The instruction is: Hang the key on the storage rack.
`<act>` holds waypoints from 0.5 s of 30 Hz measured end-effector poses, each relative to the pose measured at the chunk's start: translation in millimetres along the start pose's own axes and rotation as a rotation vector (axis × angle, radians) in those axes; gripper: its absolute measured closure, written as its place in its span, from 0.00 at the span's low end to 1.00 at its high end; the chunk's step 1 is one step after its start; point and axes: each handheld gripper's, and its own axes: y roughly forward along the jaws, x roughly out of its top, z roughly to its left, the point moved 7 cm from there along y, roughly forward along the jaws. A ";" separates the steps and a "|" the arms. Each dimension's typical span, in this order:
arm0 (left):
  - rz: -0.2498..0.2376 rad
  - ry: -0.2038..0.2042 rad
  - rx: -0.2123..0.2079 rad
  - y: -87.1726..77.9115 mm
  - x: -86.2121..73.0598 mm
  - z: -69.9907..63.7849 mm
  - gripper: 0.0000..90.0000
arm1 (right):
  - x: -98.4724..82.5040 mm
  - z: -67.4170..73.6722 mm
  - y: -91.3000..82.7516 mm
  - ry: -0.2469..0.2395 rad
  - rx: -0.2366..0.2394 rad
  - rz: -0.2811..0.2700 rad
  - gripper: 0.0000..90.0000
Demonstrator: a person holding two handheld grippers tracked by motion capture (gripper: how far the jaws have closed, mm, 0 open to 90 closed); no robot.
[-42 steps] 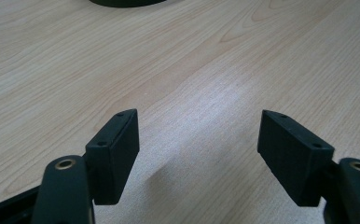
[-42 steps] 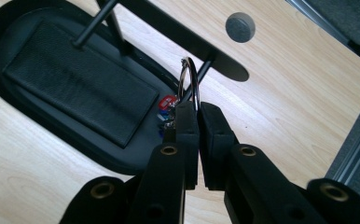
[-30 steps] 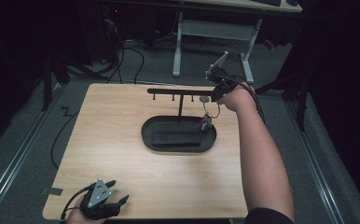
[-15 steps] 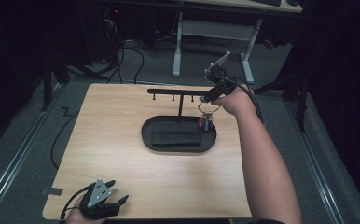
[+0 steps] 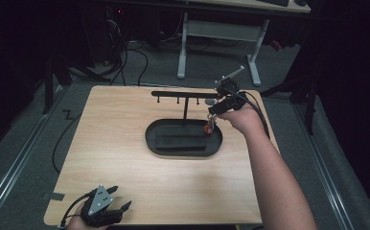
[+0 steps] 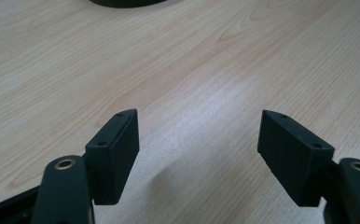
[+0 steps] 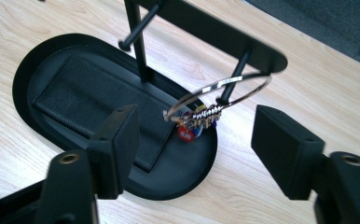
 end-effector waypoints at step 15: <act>-0.007 -0.006 0.000 1.1 2.1 -1.7 0.33 | -68.5 -4.1 19.9 0.050 0.056 -0.099 0.22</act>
